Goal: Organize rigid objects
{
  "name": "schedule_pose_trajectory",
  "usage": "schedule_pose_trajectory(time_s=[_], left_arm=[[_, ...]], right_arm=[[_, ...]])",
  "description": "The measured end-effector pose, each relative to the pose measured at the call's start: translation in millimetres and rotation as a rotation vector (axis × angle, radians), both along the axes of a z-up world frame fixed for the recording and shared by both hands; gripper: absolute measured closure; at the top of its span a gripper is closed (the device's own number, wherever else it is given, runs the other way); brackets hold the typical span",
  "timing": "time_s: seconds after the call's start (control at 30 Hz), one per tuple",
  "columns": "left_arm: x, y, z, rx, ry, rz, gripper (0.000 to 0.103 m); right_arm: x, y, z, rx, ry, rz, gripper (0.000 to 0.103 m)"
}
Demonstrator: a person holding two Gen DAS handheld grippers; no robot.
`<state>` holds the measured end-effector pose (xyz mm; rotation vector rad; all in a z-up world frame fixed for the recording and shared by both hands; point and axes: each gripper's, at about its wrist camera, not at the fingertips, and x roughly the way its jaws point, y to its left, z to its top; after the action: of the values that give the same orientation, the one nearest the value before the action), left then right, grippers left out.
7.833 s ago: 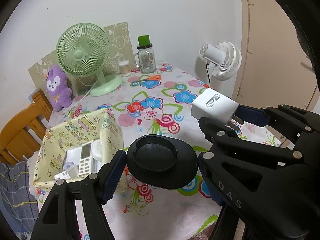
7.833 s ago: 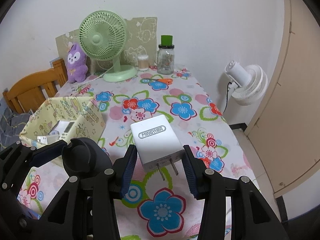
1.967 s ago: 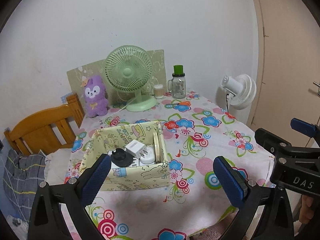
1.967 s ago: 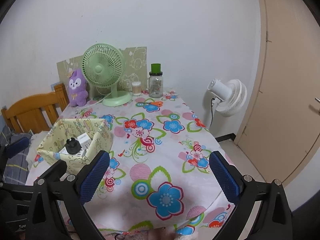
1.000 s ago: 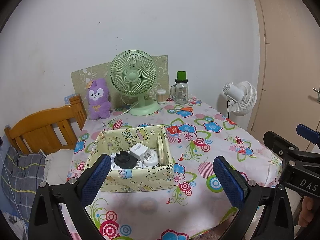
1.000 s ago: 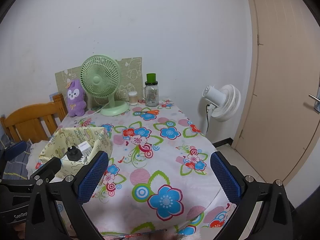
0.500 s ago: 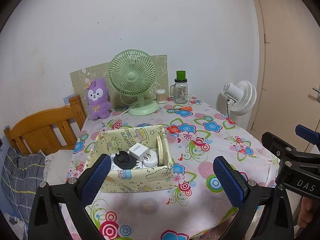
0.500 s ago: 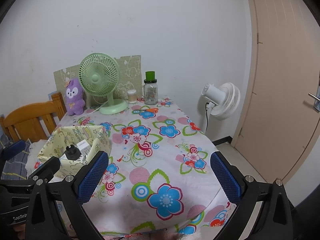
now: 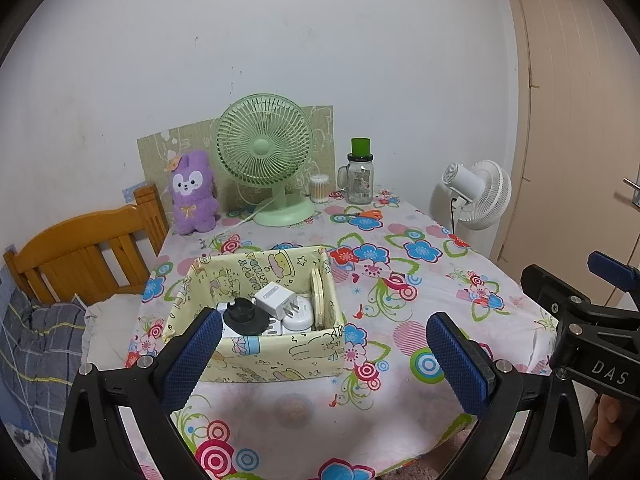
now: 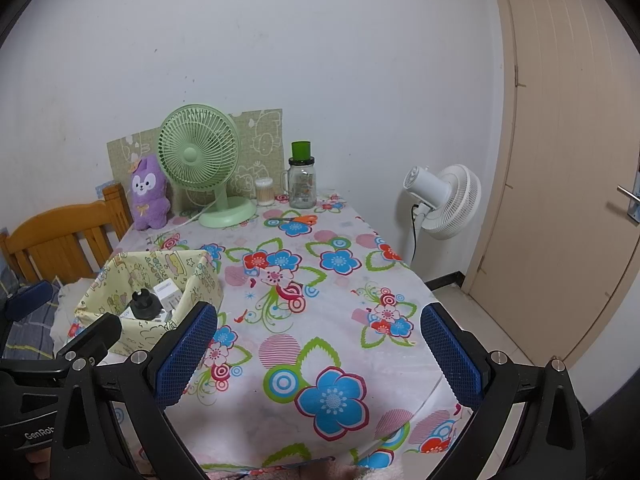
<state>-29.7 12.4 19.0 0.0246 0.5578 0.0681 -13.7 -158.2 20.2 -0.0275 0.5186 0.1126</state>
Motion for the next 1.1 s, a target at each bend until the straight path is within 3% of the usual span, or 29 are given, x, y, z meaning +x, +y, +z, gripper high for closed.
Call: schedule_pose_trajectory(time_s=[1.1], left_arm=[[-0.6, 2.9, -0.3, 0.001, -0.002, 0.01, 0.0]], right_arm=[[-0.1, 5.5, -1.9, -0.013, 0.002, -0.001, 0.0]])
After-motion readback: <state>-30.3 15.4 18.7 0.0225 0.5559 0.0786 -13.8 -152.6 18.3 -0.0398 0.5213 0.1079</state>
